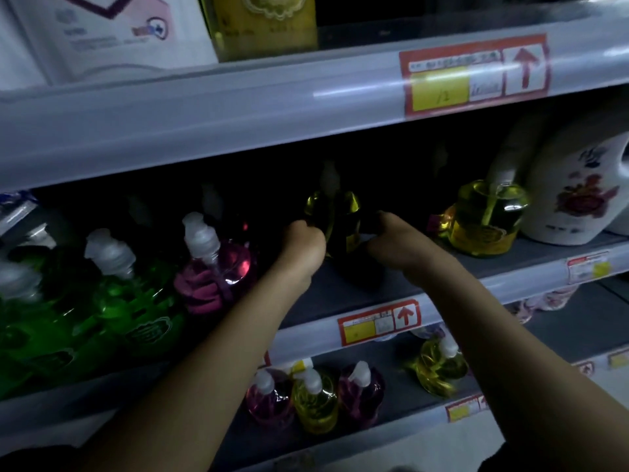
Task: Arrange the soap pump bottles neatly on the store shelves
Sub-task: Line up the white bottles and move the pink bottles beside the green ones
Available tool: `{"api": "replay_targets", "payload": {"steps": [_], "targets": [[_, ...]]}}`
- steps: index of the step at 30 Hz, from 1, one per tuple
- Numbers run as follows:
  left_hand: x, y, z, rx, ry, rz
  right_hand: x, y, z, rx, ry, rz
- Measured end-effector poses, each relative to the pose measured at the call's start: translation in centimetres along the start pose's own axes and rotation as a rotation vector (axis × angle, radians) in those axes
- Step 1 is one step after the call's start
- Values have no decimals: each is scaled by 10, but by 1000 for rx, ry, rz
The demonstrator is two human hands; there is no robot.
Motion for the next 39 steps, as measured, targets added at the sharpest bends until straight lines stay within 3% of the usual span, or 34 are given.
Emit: {"api": "replay_targets", "payload": {"steps": [7, 10, 14, 19, 26, 39], "targets": [[20, 4, 9, 5, -44, -107, -9, 6, 15, -8, -46, 67], [27, 14, 9, 18, 40, -135, -9, 13, 5, 71, -110, 68], [31, 22, 17, 51, 110, -157, -15, 23, 12, 50, -203, 77], [28, 20, 12, 179, 30, -126, -4, 28, -13, 121, -37, 189], [23, 25, 13, 272, 47, -171, -9, 30, 0, -2, -93, 235], [-30, 104, 19, 295, -39, -551, 1, 126, 39, -397, -237, 489]]}}
Point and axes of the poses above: each hand's wrist, its own y-axis away from the middle knuckle, its own z-axis out of the back of the hand, x = y × z, the point moved 8 cm from there along -y, towards the middle knuckle, and after that the axes turned 1 degree about y, right-handed, at the moved point
